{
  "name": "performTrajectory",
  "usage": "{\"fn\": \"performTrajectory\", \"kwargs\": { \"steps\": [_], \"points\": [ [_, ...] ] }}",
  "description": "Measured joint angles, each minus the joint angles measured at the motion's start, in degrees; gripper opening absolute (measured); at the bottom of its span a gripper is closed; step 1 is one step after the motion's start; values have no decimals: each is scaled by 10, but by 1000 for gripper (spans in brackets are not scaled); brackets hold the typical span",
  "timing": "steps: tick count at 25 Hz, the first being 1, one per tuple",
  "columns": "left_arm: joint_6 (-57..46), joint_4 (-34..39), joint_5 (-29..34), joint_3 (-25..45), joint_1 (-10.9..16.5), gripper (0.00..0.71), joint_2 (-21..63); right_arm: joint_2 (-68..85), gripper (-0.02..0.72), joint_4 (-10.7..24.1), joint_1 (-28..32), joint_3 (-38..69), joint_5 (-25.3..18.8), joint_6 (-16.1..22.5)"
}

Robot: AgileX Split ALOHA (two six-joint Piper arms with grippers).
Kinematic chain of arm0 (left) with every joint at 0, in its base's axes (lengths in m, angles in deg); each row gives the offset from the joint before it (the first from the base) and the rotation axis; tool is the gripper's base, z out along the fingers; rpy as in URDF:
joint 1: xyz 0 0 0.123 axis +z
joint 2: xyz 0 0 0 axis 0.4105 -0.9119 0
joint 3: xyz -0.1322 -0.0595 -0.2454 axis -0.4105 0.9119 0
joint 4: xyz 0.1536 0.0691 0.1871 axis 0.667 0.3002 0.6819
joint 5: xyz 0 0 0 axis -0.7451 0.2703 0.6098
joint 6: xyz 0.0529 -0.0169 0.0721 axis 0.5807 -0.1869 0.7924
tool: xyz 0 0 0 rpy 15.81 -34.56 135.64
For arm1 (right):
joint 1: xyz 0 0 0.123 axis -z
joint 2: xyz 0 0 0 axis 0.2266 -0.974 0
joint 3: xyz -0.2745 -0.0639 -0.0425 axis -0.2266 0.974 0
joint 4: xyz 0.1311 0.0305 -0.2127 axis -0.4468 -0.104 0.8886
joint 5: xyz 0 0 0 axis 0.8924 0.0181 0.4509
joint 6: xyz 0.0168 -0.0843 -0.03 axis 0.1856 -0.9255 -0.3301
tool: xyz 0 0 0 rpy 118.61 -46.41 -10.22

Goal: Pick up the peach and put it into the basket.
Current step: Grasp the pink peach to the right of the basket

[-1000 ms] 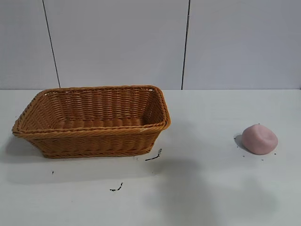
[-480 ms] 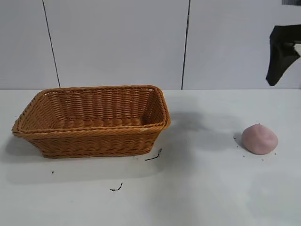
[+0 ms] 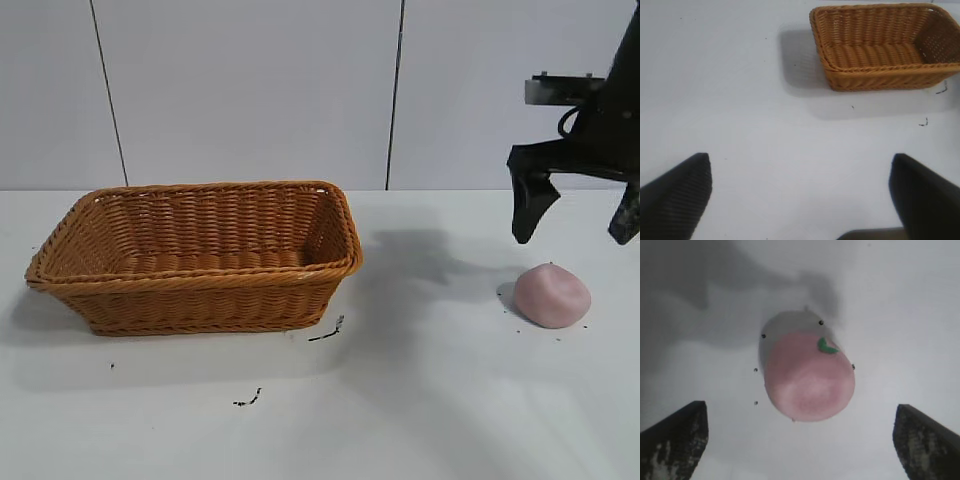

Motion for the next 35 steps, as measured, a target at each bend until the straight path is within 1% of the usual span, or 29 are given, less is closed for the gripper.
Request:
{"fn": "performTrajectory", "kwargs": {
  "steps": [9, 16, 17, 18, 19, 21, 23, 25, 26, 27, 28, 35],
  "points": [
    [0, 0, 0, 0, 0, 693, 0, -70, 695, 1, 0, 0, 37, 0],
    [0, 0, 0, 0, 0, 693, 0, -85, 695, 1, 0, -1, 46, 2],
    [0, 0, 0, 0, 0, 693, 0, -85, 685, 1, 0, -1, 46, 2],
    [0, 0, 0, 0, 0, 693, 0, -85, 662, 1, 0, -1, 46, 3],
    [0, 0, 0, 0, 0, 693, 0, -85, 615, 1, 0, -1, 46, 3],
    [0, 0, 0, 0, 0, 693, 0, -85, 477, 1, 0, -1, 46, 3],
    [0, 0, 0, 0, 0, 693, 0, -85, 283, 3, 0, -1, 45, 3],
    [0, 0, 0, 0, 0, 693, 0, -85, 66, 3, 0, -3, 43, 3],
    [0, 0, 0, 0, 0, 693, 0, -85, 22, 3, 0, -5, 41, 3],
    [0, 0, 0, 0, 0, 693, 0, -84, -4, 3, 0, -9, 35, 3],
    [0, 0, 0, 0, 0, 693, 0, -84, -10, 3, 0, -15, 26, 3],
    [0, 0, 0, 0, 0, 693, 0, -63, -10, 4, 0, -103, -90, 3]
  ]
}}
